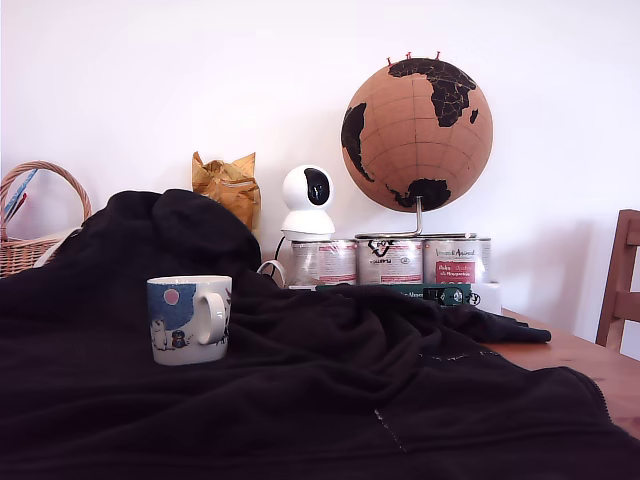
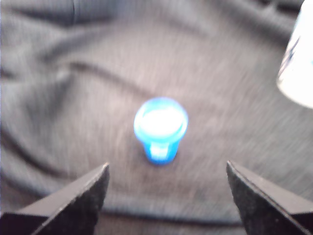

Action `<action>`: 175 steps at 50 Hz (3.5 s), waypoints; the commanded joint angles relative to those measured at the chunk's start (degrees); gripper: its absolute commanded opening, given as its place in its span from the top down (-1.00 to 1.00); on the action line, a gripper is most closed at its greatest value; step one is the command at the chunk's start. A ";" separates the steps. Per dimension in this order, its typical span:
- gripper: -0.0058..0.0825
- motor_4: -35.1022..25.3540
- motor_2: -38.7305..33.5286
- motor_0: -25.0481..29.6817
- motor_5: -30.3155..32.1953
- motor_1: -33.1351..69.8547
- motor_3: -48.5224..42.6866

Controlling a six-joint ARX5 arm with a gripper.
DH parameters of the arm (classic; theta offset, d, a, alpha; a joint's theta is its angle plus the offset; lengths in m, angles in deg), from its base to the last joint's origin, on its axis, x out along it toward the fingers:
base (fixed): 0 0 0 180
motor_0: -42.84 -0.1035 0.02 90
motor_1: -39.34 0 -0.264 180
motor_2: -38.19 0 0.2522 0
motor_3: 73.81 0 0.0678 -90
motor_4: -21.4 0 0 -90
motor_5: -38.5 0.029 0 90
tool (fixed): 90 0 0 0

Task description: Pick the blue coffee capsule and place it inside the blue coffee cup

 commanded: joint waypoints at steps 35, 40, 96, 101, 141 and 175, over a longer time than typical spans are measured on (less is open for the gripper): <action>0.03 0.28 12.26 -1.01 5.29 17.14 2.60; 0.51 0.28 12.31 -1.01 5.38 17.11 2.62; 0.66 -7.23 27.56 14.16 -3.67 5.88 -2.23; 0.66 -7.23 29.99 15.39 -3.67 8.46 -3.15; -0.88 -8.09 33.31 19.23 -3.23 14.45 -12.13; 0.92 -1.36 34.05 17.09 0.42 -5.16 -26.64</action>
